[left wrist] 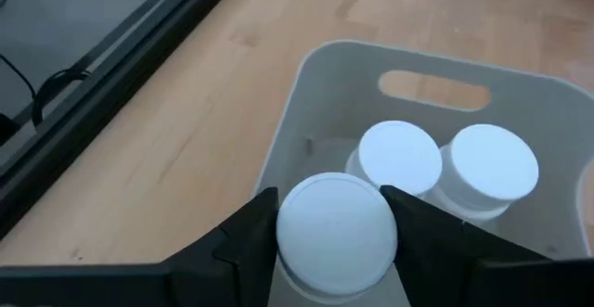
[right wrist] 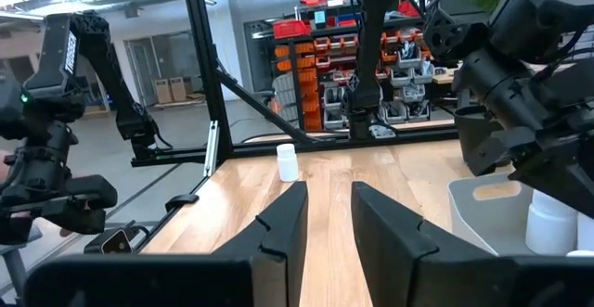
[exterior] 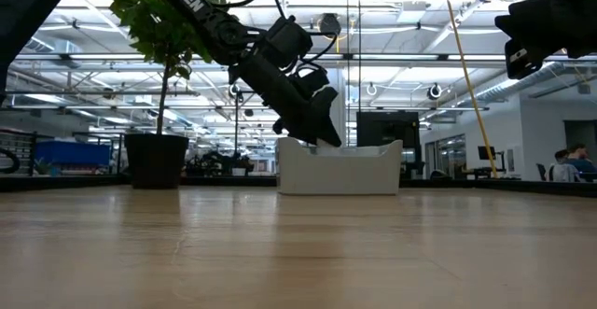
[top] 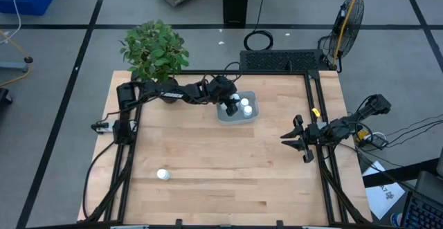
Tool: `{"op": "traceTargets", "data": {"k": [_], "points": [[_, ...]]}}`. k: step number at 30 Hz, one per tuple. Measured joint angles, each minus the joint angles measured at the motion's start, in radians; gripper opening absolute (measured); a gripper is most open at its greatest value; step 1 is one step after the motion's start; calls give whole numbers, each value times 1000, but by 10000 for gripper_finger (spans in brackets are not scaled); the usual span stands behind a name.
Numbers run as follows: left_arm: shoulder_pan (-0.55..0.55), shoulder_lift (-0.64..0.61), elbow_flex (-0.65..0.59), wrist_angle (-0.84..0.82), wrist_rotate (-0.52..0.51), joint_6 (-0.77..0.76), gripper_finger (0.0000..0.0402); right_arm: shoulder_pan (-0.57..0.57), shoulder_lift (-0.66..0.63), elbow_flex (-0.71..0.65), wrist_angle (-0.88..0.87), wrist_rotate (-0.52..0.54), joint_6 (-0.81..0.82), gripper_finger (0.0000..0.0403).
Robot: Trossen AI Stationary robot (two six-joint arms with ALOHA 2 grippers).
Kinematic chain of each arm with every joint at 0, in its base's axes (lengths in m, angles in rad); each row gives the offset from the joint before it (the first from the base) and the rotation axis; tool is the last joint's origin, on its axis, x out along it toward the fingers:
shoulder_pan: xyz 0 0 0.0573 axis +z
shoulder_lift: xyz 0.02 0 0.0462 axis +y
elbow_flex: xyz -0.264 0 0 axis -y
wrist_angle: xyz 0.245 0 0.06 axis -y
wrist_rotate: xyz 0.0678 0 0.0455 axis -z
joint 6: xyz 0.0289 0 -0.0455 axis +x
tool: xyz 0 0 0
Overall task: Pick and place pill bottles into a basket
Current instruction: Put the white pill bottle into the white bin
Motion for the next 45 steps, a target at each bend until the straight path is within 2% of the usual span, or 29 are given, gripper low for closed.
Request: {"op": "traceTargets", "data": {"k": [4,10,13,21,28,30,33,38,41,45], "points": [[0,6,0,-9,0,0,200,0,0,0,0,0,0,78],[-1,31,0,14,-4,4,157,0,0,0,0,0,0,79],[-3,30,0,11,-6,5,154,0,0,0,0,1,0,77],[-17,29,0,5,-7,-3,219,0,0,0,0,0,0,79],[-35,13,0,1,-7,-2,231,0,0,0,0,1,0,80],[-41,-19,-2,-48,-11,-8,231,0,0,0,0,0,0,79],[-55,-83,0,-98,-73,20,231,0,0,0,0,0,0,78],[-89,-236,0,-335,-118,-40,232,0,0,0,0,0,0,79],[-162,-337,0,-524,-115,-117,232,0,0,0,-1,0,0,79],[-342,-439,0,-748,-132,-175,232,0,0,0,0,0,0,78]]}}
